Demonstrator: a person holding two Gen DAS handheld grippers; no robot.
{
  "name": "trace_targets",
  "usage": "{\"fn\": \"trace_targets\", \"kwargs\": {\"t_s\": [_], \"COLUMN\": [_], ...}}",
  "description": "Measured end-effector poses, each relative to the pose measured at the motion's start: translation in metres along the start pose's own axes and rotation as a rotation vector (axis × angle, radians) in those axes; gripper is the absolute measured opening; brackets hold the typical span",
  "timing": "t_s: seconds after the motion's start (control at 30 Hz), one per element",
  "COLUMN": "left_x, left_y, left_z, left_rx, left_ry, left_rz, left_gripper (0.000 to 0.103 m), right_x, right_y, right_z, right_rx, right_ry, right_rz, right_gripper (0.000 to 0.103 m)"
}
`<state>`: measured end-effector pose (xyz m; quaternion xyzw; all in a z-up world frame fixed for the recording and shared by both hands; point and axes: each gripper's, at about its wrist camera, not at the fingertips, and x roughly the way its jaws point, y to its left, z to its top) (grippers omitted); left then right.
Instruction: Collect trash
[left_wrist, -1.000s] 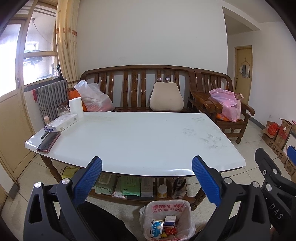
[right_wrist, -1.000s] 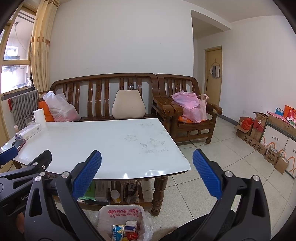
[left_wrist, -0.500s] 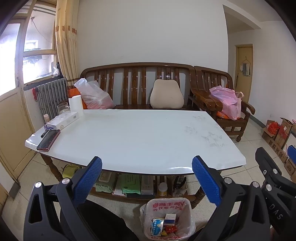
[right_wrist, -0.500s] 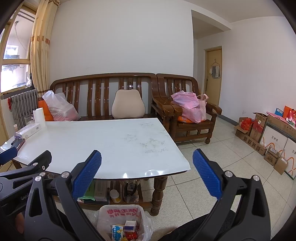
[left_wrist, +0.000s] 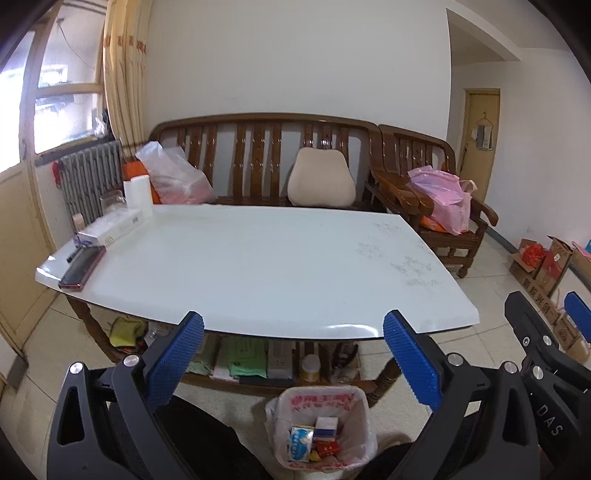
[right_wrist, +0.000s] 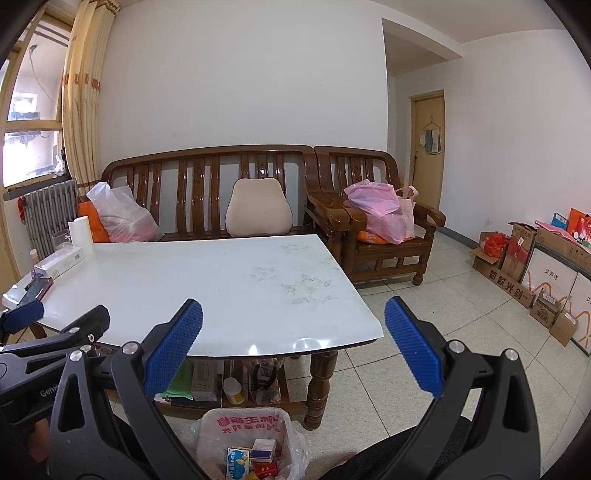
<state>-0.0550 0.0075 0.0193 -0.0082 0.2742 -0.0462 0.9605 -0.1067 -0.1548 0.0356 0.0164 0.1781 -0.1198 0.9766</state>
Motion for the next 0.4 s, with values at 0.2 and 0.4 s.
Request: {"fn": "trace_targets", "kwargs": {"t_s": [0.2,0.4], "left_x": [-0.0012,-0.0032], "left_y": [-0.0032,-0.0050], "left_z": [-0.0003,-0.0004], "left_rx": [0.015,0.015], "left_ry": [0.003,-0.004], "left_rz": [0.042,0.064], "left_gripper": [0.095,0.095], "right_x": [0.0023,0.0023], "right_y": [0.0010,0.0002], "right_z": [-0.0014,-0.0016], "right_rx": [-0.001,-0.001], "right_ry": [0.009,0.007], "right_rz": [0.006,0.002], "right_gripper": [0.097,0.097]}}
